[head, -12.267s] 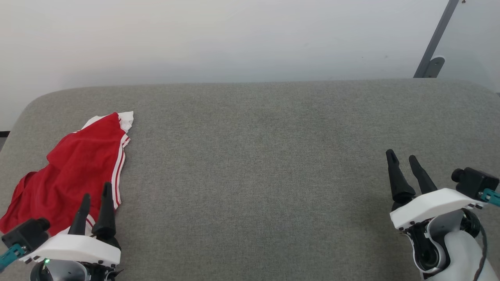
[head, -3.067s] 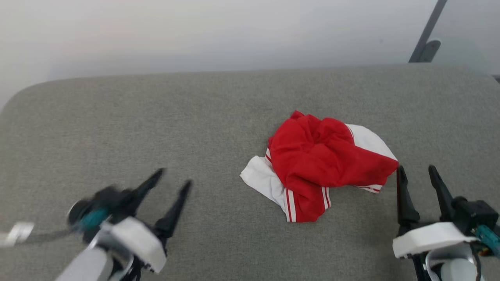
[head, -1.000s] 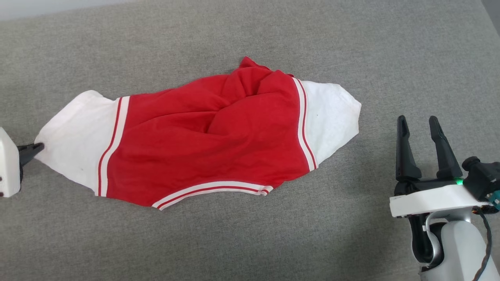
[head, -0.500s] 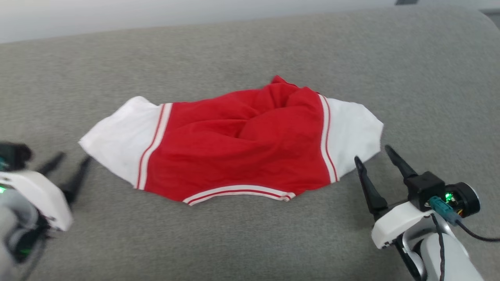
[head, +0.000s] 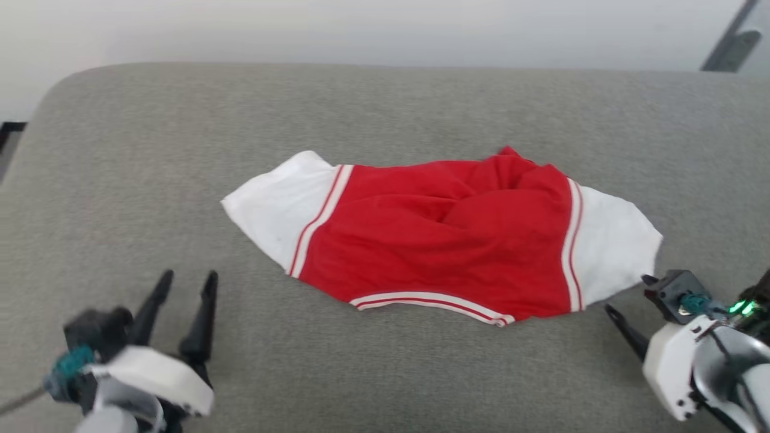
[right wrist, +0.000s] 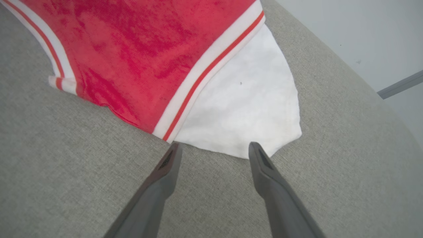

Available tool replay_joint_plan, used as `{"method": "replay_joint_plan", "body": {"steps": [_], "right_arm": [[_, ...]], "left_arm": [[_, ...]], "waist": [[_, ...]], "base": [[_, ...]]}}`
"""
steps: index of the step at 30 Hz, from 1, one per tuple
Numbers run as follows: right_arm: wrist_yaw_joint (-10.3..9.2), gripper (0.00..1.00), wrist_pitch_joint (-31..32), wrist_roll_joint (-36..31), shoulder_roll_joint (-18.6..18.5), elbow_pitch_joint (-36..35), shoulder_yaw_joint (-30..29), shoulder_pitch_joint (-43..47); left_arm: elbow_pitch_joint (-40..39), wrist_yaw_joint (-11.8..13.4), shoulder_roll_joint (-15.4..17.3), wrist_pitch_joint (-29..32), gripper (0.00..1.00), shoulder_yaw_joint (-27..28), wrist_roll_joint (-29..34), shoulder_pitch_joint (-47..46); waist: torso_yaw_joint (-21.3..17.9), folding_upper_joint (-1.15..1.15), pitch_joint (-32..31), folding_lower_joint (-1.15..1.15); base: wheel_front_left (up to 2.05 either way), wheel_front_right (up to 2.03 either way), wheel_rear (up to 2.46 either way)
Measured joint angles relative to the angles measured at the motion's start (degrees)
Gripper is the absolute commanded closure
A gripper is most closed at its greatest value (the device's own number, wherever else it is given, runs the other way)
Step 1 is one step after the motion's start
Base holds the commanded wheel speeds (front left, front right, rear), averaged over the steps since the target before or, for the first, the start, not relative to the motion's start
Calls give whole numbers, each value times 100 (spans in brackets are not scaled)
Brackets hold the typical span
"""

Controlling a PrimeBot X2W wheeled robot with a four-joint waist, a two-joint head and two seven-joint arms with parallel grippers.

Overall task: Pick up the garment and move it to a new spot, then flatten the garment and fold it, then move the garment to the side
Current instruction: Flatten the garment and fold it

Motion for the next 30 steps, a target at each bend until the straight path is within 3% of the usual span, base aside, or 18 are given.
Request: {"method": "replay_joint_plan", "body": {"steps": [5,9,15,21,22,23,24,29,30], "right_arm": [[0,0,632,565,-822,-283,471,-157],[0,0,907,891,-1234,-292,694,-362],[0,0,1053,1134,-1485,-30,1095,-624],[0,0,1015,1236,-1480,142,1237,-797],[0,45,1015,1259,-1475,161,1259,-825],[0,68,999,1261,-1468,172,1285,-858],[0,100,991,1269,-1447,186,1312,-886],[2,100,975,1313,-1327,225,1460,-1020],[7,100,968,1314,-1306,229,1474,-1059]], "left_arm": [[-431,-241,-744,0,0,845,933,598],[-568,-432,-1114,0,0,1167,1352,775],[-598,-535,-1344,0,0,1418,1568,761],[-670,-544,-1301,0,0,1369,1541,694],[-690,-544,-1276,0,0,1360,1522,670],[-705,-544,-1241,0,0,1350,1516,644],[-717,-544,-1220,0,0,1333,1515,618],[-831,-544,-982,0,0,1093,1456,458],[-866,-544,-715,0,0,886,1430,276]], "waist": [[317,0,-43,0],[531,0,40,0],[730,0,354,0],[821,0,562,0],[820,0,587,0],[810,0,606,0],[795,0,615,0],[690,0,635,0],[643,0,649,0]], "base": [[0,0,0],[0,0,0],[0,0,0],[0,0,0],[0,0,0],[0,0,0],[0,0,0],[0,0,0],[0,0,0]]}}
